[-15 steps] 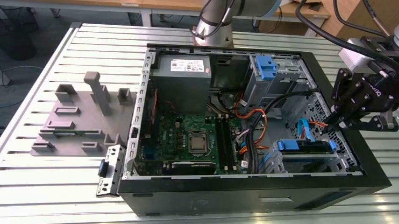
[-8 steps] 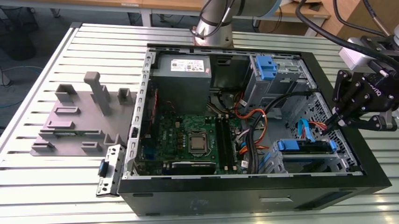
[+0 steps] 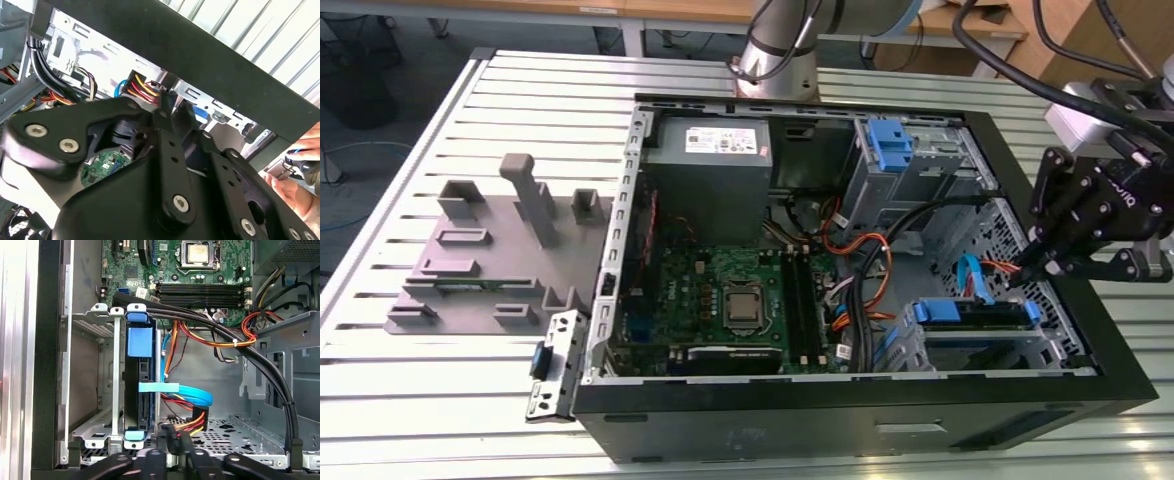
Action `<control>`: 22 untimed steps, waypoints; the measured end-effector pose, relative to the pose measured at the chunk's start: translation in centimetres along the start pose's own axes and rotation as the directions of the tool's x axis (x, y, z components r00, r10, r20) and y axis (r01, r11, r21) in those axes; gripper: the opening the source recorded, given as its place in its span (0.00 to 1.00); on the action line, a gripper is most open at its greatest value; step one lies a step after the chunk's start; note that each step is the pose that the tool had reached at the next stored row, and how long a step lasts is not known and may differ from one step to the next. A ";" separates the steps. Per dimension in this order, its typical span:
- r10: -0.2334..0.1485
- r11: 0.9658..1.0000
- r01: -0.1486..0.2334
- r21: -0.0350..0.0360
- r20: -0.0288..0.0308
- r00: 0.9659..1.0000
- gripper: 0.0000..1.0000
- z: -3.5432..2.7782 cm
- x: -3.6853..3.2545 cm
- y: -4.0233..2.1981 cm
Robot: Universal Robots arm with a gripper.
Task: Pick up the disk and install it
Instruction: 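Insert the second disk wire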
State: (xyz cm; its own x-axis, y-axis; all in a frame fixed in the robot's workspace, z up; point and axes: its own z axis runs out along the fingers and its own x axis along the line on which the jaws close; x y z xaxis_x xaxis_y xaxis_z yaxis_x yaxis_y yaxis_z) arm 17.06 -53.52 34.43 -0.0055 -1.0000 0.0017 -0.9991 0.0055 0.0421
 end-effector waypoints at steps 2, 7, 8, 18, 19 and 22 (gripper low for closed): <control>0.000 1.000 0.000 0.000 -0.001 1.000 0.32 -0.04 0.00 0.01; 0.000 1.000 0.000 0.000 -0.002 1.000 0.32 -0.04 0.00 0.04; 0.000 1.000 0.000 0.001 -0.005 1.000 0.32 -0.04 0.00 0.08; 0.000 1.000 0.000 0.001 -0.034 0.999 0.32 0.05 0.01 0.19; 0.001 1.000 0.000 0.001 -0.034 0.999 0.32 0.05 0.00 0.19; 0.001 1.000 0.000 0.001 -0.034 0.999 0.32 0.05 0.00 0.19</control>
State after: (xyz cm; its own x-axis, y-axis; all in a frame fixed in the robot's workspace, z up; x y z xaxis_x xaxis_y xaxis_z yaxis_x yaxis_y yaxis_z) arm 16.87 -53.52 34.38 -0.0046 -0.9994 0.0356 -0.9991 0.0060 0.0410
